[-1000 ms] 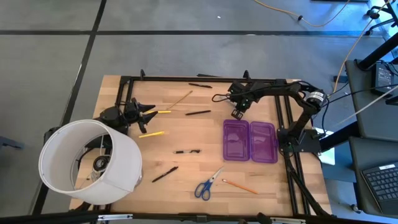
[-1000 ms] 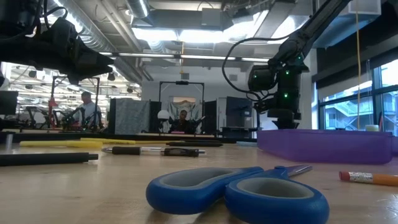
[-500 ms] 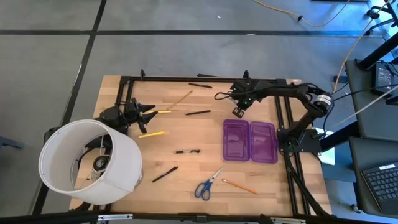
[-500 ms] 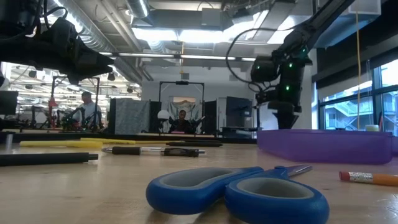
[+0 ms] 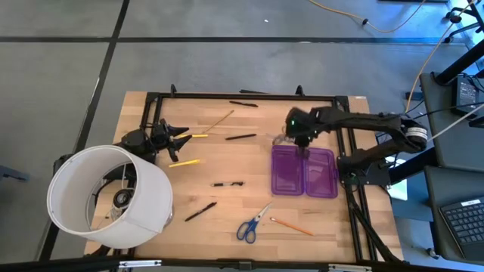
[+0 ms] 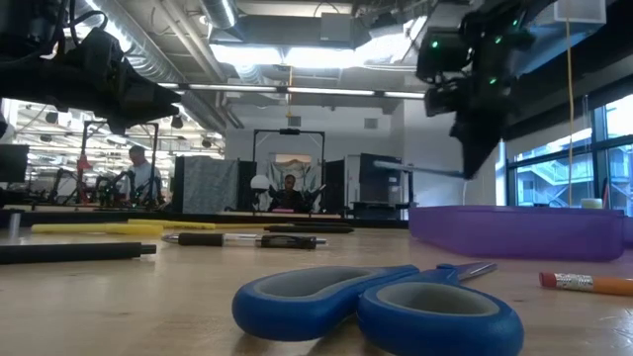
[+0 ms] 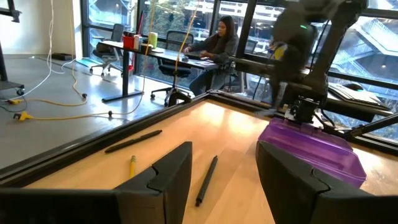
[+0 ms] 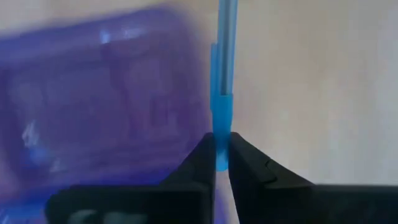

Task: Pick & place school supplies into a supply box
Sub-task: Put the blue pen into the supply box

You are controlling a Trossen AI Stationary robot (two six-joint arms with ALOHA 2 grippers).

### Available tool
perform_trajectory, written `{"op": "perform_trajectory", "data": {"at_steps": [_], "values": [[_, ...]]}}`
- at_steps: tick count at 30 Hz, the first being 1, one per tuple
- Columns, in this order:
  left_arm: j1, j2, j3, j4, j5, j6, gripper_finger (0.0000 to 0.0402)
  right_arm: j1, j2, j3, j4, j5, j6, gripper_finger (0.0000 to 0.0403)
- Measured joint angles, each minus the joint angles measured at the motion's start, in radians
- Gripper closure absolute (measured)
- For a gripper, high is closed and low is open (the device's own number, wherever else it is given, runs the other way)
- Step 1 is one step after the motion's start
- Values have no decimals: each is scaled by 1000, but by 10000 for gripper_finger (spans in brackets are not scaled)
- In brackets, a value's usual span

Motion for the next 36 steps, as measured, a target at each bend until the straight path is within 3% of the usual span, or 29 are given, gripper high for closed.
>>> {"op": "perform_trajectory", "data": {"at_steps": [6,11,14,21,31,36], "values": [[0,0,0,0,-4,0,231,188,27,0,-157,60,-27,366],[0,0,0,0,-14,0,231,313,30,0,-137,98,-28,366],[0,0,0,1,-18,1,230,375,30,0,-149,184,-39,364],[0,0,0,2,-19,115,231,484,30,0,-152,421,-353,363],[0,0,0,2,-19,131,231,494,45,0,-115,411,-580,362],[0,0,0,2,-19,131,231,493,79,0,-35,328,-653,362]]}}
